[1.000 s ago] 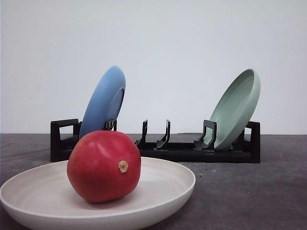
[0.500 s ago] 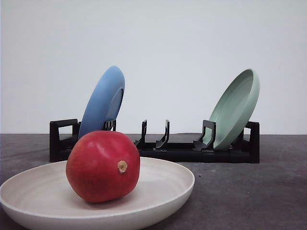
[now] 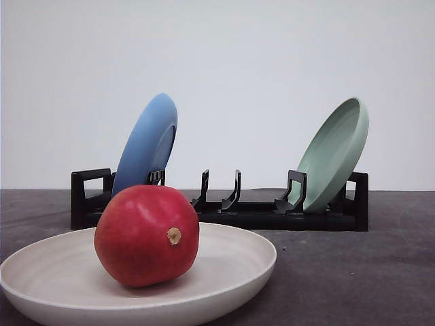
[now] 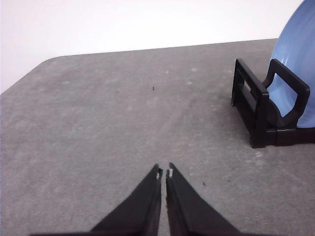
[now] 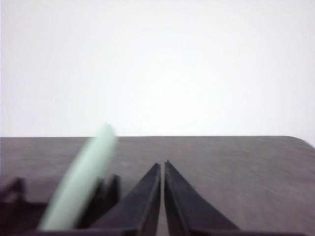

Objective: Place pomegranate in white plate

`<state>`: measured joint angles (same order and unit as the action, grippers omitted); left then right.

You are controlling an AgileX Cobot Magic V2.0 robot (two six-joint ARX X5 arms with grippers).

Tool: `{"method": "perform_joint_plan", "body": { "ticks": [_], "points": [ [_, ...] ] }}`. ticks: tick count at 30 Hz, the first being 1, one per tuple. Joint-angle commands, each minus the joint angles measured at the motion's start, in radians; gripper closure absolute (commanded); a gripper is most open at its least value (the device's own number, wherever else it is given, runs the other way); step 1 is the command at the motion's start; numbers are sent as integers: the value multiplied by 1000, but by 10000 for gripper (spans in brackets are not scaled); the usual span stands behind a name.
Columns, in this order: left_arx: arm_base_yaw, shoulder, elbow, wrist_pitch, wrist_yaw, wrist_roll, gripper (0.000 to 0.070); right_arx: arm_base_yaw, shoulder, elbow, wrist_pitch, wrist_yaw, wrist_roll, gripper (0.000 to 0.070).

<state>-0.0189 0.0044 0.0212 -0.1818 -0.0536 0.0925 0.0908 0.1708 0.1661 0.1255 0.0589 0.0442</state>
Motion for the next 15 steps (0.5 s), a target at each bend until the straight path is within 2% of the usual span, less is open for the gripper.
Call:
{"method": "perform_joint_plan", "body": {
  "ticks": [1, 8, 15],
  "points": [
    [1, -2, -9, -5, 2, -1, 700, -19, -18, -30, 20, 2, -41, 693],
    [1, -2, -9, -5, 2, -1, 700, -68, -113, -150, 17, -3, -50, 693],
    [1, -2, -9, -5, 2, -1, 700, -75, -167, -156, -140, 1, -89, 693]
  ]
}}
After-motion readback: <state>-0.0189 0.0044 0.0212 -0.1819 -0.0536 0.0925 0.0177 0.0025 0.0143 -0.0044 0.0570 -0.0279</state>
